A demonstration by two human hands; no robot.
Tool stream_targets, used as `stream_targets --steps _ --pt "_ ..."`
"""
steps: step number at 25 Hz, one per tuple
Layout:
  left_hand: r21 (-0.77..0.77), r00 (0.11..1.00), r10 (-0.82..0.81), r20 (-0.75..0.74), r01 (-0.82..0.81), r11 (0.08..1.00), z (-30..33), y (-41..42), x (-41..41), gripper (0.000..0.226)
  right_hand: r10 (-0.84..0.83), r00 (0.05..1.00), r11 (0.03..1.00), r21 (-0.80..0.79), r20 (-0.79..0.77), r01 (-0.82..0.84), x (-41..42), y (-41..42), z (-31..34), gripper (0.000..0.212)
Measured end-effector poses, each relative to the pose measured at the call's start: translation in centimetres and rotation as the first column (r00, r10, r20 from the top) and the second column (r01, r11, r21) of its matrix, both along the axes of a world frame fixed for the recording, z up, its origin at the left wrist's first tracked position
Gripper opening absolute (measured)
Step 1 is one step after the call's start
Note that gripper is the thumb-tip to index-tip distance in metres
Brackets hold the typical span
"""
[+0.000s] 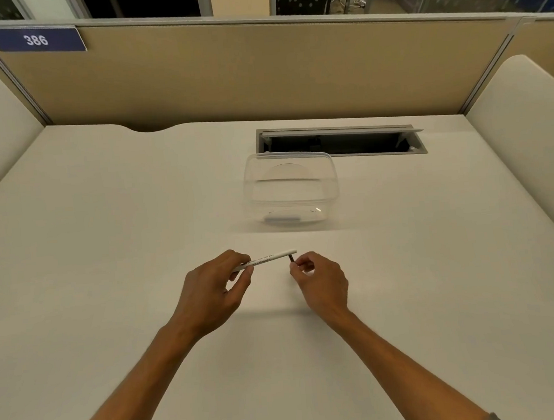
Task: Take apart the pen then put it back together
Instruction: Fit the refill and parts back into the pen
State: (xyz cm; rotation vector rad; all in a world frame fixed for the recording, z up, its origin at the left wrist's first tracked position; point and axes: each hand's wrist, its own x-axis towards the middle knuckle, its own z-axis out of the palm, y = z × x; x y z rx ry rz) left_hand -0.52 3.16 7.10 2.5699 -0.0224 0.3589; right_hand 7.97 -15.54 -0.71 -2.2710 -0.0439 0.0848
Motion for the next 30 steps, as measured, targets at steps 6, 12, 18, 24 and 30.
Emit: stream_targets --steps 6,12,18,24,30 --pt "-0.002 1.000 0.006 -0.001 -0.006 1.000 0.2 -0.2 -0.1 0.007 0.004 0.998 0.927 0.375 0.060 -0.027 -1.2 -2.6 3.1 0.004" --pt "0.007 1.000 0.007 0.019 -0.007 1.000 0.9 -0.7 -0.3 0.008 -0.033 0.996 0.853 0.521 0.080 -0.014 -2.1 -4.3 5.9 0.008" --pt "0.021 0.999 -0.007 0.041 0.007 1.000 1.9 -1.5 -0.5 0.009 -0.015 0.992 0.839 0.541 0.127 -0.056 -3.0 -5.1 7.2 0.009" --pt "0.023 0.999 -0.016 0.034 0.015 1.000 2.1 -1.8 -0.8 0.009 0.055 0.979 0.867 0.477 0.195 -0.144 -3.0 -6.0 8.2 0.010" --pt "0.028 0.999 -0.019 0.046 0.018 0.999 2.6 -2.2 -0.9 0.010 0.089 0.970 0.873 0.451 0.225 -0.185 -2.8 -6.4 8.7 0.009"
